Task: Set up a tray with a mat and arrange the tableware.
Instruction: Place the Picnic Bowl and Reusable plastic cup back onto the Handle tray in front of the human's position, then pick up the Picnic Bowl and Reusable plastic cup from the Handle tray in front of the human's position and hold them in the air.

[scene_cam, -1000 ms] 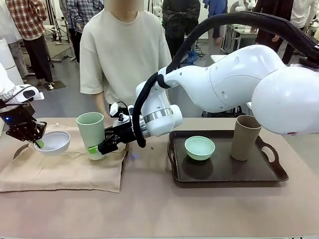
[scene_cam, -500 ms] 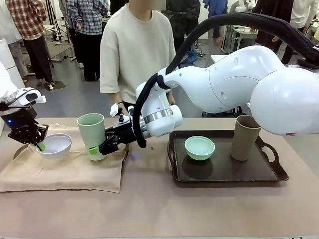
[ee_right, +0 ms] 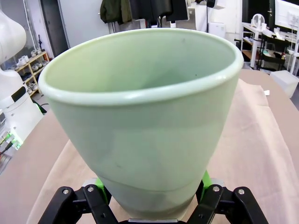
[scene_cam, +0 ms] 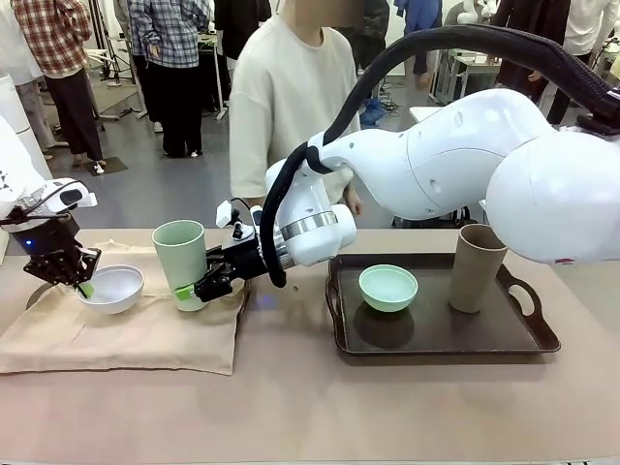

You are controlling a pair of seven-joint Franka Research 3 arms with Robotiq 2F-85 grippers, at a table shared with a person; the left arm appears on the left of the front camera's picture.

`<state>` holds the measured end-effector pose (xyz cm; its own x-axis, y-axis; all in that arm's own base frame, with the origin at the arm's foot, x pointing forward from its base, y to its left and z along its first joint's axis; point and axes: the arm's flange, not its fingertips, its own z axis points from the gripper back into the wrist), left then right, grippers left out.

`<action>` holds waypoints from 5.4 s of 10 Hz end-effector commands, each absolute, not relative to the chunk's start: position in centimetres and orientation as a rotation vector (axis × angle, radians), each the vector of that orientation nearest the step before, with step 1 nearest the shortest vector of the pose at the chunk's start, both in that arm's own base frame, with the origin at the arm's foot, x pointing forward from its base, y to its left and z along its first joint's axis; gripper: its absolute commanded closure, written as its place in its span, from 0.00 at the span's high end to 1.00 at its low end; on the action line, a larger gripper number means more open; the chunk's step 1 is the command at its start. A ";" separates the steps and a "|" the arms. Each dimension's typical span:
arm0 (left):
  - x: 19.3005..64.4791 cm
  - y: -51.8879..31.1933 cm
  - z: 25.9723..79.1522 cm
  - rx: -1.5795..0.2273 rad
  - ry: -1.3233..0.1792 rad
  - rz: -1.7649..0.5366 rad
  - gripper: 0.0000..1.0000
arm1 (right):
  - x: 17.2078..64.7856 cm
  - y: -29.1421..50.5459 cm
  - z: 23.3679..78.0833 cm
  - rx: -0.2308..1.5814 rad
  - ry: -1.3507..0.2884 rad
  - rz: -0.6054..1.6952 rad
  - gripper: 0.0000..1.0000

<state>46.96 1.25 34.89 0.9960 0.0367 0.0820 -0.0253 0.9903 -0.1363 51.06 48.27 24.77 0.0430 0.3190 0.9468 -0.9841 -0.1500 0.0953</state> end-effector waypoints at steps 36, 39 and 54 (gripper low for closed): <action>39.7 -13.9 53.6 -0.023 -0.216 -0.261 1.00 | 36.6 32.2 52.3 0.281 -0.075 0.311 1.00; 39.7 -13.9 53.6 -0.023 -0.216 -0.261 1.00 | 36.6 32.2 52.3 0.281 -0.075 0.311 1.00; 41.3 -8.4 55.7 -0.191 -0.159 -0.100 1.00 | 34.6 6.4 57.2 0.220 -0.104 -0.144 1.00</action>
